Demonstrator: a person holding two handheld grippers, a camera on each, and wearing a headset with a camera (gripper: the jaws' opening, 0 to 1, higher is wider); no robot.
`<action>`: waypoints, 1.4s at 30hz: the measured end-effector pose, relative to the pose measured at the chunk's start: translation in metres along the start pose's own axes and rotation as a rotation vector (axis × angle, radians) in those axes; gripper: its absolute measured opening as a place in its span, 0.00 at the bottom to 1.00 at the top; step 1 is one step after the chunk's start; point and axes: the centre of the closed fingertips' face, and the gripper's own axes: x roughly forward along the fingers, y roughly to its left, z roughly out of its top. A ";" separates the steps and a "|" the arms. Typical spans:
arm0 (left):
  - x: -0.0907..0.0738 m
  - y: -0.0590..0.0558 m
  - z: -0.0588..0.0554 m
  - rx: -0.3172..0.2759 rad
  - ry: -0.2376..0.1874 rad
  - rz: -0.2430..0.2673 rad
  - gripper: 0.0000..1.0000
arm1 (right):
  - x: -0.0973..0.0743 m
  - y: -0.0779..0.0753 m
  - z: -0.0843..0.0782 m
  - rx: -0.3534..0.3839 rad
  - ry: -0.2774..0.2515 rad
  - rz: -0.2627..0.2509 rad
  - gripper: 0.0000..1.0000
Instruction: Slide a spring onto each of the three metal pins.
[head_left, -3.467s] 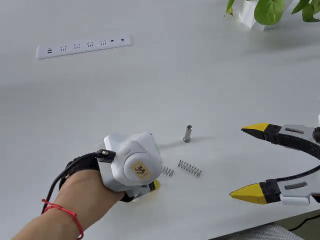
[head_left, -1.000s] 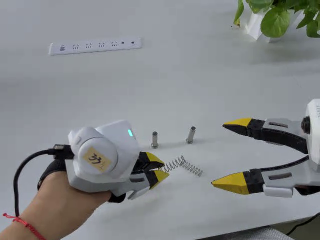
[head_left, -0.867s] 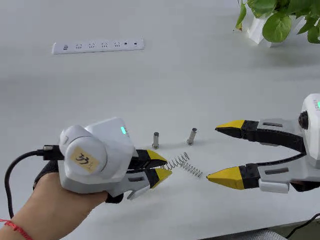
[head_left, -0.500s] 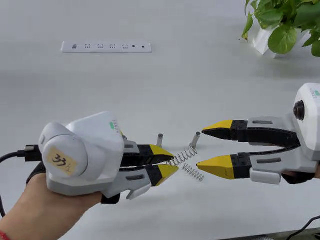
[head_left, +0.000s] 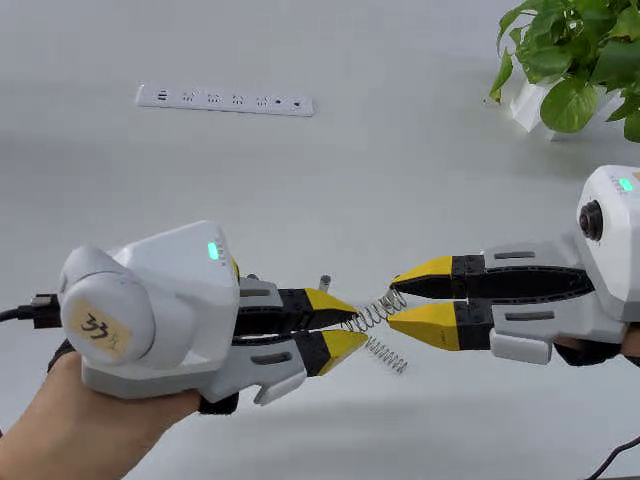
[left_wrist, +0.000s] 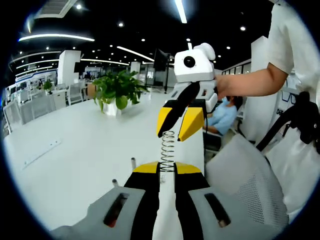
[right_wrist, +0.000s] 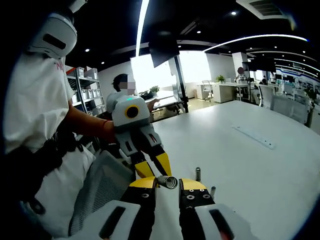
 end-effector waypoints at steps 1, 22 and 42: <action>0.000 0.000 0.001 -0.002 -0.004 -0.002 0.07 | 0.000 0.001 0.001 0.000 -0.002 0.003 0.12; 0.001 -0.007 0.001 -0.013 -0.020 -0.024 0.07 | 0.002 0.009 0.008 -0.072 0.059 0.010 0.07; 0.002 -0.012 -0.002 -0.013 -0.014 -0.034 0.06 | 0.005 0.013 0.008 -0.183 0.144 0.041 0.07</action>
